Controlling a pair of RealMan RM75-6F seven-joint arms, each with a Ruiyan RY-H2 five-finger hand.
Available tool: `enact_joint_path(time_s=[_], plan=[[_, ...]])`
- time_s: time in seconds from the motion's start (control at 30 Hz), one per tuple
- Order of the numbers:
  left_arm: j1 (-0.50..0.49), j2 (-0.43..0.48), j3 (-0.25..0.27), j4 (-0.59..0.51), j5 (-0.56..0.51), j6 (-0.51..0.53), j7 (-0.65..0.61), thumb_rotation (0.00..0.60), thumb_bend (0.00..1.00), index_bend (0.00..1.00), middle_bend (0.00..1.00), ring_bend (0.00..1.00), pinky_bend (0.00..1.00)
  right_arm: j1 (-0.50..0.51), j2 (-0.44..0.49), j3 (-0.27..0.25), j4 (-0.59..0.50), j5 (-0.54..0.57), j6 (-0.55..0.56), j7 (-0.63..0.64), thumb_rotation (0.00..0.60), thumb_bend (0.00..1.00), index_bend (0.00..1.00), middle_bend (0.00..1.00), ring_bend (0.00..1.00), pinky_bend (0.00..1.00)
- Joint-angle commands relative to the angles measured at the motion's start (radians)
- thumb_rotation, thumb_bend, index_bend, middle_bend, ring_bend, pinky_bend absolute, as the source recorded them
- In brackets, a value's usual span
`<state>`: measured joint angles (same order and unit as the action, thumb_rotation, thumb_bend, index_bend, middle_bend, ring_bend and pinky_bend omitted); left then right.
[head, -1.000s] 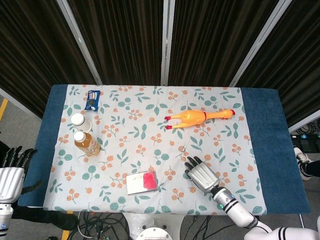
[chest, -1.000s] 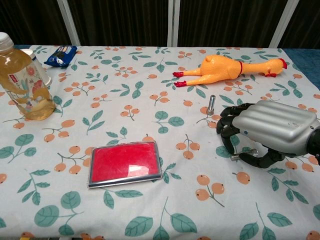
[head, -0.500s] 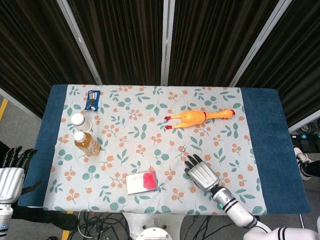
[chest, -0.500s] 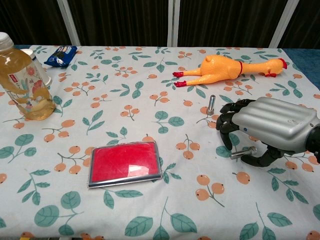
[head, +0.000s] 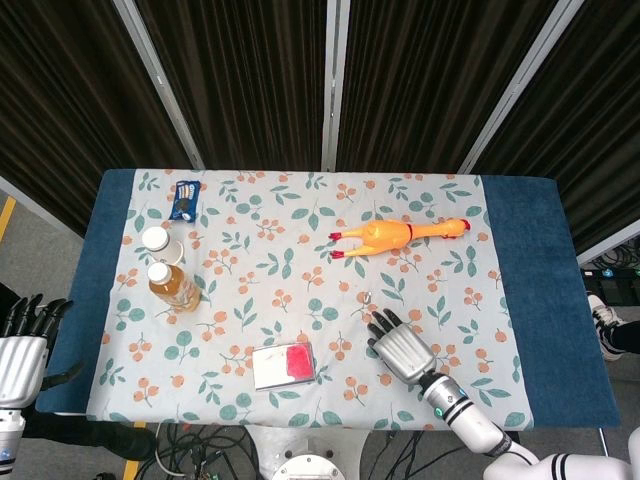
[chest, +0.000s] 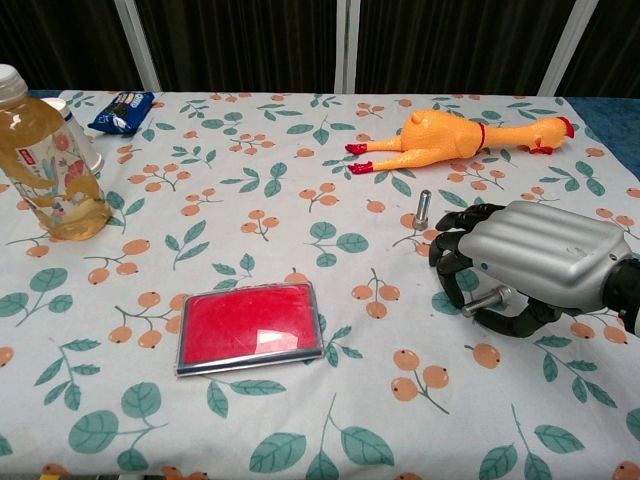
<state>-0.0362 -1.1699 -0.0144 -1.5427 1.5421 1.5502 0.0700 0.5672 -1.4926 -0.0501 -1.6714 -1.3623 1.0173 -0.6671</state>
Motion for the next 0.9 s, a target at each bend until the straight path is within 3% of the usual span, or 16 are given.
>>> enact_joint_path(time_s=[0.03, 0.3, 0.57, 0.9], plan=[[0.0, -0.001, 0.0, 0.001, 0.0, 0.0, 0.0, 0.6, 0.0, 0.14, 0.14, 0.0, 0.0, -0.009, 0.002, 0.001, 0.002, -0.026, 0.022, 0.029, 0.6, 0.35, 0.58, 0.26, 0.07, 0.12], [-0.002, 0.001, -0.001, -0.001, 0.002, -0.001, 0.002, 0.6, 0.0, 0.14, 0.14, 0.0, 0.0, -0.035, 0.036, 0.019, -0.012, -0.08, 0.082, 0.179, 0.6, 0.35, 0.59, 0.26, 0.07, 0.12], [-0.006, -0.002, -0.001, 0.001, 0.0, -0.011, 0.006, 0.6, 0.0, 0.14, 0.14, 0.0, 0.0, -0.046, 0.079, 0.043, 0.007, -0.099, 0.056, 0.644, 0.6, 0.35, 0.6, 0.26, 0.07, 0.12], [-0.005, -0.001, 0.001, -0.002, -0.003, -0.014, 0.006, 0.6, 0.0, 0.14, 0.14, 0.0, 0.0, -0.013, 0.083, 0.039, 0.073, -0.135, -0.04, 1.046, 0.6, 0.35, 0.59, 0.26, 0.07, 0.12]])
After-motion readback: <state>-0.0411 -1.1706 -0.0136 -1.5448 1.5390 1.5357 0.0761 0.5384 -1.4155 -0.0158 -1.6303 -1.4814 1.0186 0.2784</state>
